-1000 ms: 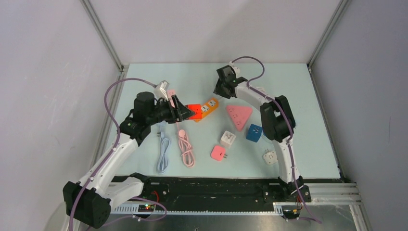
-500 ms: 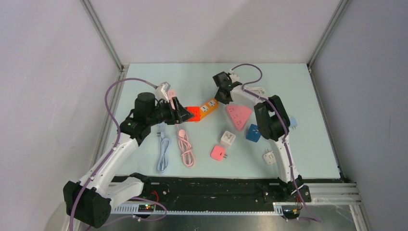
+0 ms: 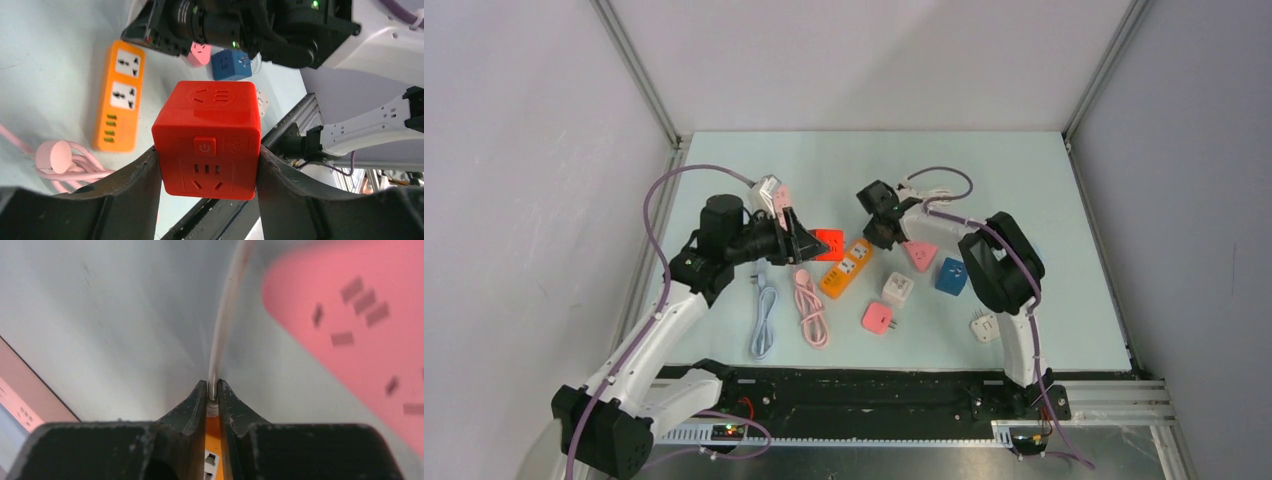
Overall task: Insert the plug
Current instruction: Move the socket to the center of the board.
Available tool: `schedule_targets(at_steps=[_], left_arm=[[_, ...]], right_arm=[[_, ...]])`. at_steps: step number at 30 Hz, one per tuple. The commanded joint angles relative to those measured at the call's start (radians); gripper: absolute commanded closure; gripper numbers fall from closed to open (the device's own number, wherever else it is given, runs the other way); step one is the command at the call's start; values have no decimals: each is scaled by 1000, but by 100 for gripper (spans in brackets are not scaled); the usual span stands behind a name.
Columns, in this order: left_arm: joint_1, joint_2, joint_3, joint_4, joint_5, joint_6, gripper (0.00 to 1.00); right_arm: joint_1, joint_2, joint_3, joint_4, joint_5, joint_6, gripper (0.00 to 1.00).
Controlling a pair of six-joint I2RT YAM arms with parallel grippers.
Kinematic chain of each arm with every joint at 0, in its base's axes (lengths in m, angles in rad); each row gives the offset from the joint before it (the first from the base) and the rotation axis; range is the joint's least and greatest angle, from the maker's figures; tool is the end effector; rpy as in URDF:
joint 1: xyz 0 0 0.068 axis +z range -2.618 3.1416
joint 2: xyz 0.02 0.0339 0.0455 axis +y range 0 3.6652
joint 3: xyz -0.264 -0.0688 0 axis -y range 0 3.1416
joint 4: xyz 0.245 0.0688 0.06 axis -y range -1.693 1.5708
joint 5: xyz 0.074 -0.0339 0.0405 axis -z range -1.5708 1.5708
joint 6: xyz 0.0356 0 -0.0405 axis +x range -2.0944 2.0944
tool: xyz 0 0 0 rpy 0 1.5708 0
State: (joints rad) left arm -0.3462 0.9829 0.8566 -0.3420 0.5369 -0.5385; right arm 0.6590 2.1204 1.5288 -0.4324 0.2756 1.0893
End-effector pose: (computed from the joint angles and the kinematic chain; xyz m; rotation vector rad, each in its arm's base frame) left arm 0.1984 -0.0909 0.3146 0.1532 2.1423 -1.0838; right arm 0.3625 0.2685 0.1593 0.6454 2.4858 0.3236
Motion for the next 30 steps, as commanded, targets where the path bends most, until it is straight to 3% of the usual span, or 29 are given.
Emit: schedule_targets(at_steps=[1,5,12,23,30], left_arm=[[6,-22,28,23,104,7,100],[5,-42,3,19,12,-69,100],[-14,-28,-85,17,-197,-346,100],[-124,-2,-123,-10,-411,-908,100],[-236,74,-42,-149,-517,-1068,100]], right_arm=[[51,-95,-131,-57,-7,159,85],[44,-164,-142,-6,3,118,76],[-26,-256,-116,-41,-8,-32,50],[-32,-520,-311,-103,32,-84,48],[-31,-701,-416,-182,103,-98,48]])
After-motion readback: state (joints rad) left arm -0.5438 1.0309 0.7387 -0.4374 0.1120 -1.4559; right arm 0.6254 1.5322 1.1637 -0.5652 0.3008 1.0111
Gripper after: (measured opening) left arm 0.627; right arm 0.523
